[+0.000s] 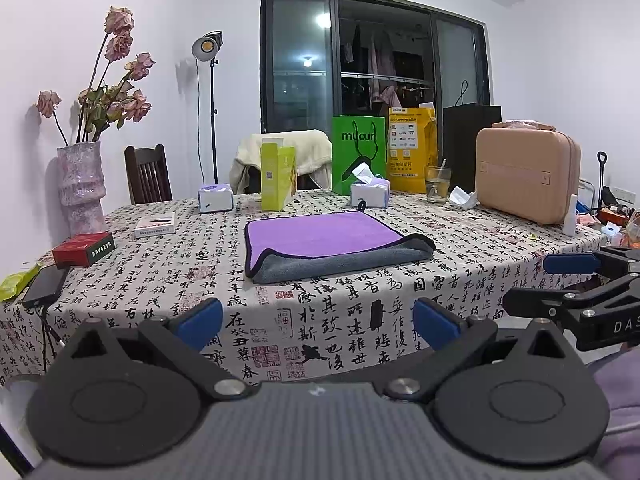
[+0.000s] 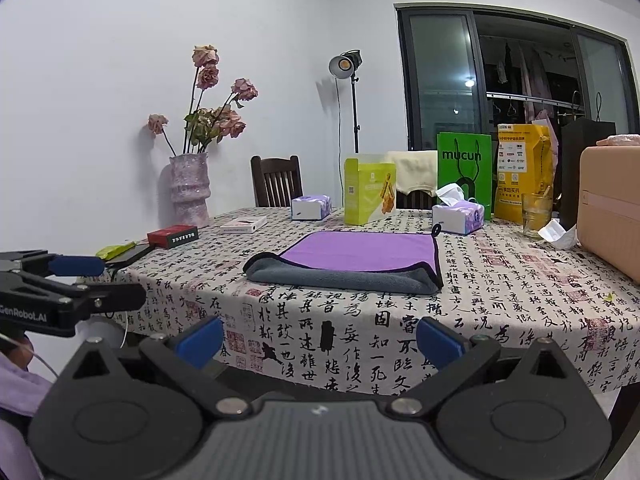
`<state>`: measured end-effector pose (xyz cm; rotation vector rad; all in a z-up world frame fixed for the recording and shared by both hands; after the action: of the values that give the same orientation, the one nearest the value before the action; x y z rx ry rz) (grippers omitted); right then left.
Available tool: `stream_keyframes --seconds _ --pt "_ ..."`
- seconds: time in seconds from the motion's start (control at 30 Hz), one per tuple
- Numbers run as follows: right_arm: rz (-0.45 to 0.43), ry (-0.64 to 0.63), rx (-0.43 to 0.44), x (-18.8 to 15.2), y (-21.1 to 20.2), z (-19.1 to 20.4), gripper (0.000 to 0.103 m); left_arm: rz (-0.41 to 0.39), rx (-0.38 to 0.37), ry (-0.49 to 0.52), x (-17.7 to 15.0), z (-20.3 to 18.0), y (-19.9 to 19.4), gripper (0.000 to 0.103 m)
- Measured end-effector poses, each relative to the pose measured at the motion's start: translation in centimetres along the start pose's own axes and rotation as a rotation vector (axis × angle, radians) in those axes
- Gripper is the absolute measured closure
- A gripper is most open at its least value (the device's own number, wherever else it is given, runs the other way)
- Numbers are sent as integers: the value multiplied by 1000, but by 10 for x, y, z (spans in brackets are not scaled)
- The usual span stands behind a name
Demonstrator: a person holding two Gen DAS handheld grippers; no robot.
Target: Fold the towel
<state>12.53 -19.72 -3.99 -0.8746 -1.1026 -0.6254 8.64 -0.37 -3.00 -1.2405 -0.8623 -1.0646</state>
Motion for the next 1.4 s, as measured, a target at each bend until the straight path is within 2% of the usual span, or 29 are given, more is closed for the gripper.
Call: stream_keyframes --seconds 1.4 --pt "-1 -2 -2 1 0 -2 0 4 -4 2 1 -4 3 0"
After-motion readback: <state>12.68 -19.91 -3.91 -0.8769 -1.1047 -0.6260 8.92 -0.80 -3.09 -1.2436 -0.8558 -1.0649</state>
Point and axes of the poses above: each gripper's, at about its wrist camera, not at the fingertips, and y roughly the way its jaws point, z to its left, x to its top, the point moved 9 cm from there along y, roughly the way its jaws point, and after that the axes turned 7 degrees about y, right-handed, at the moved point
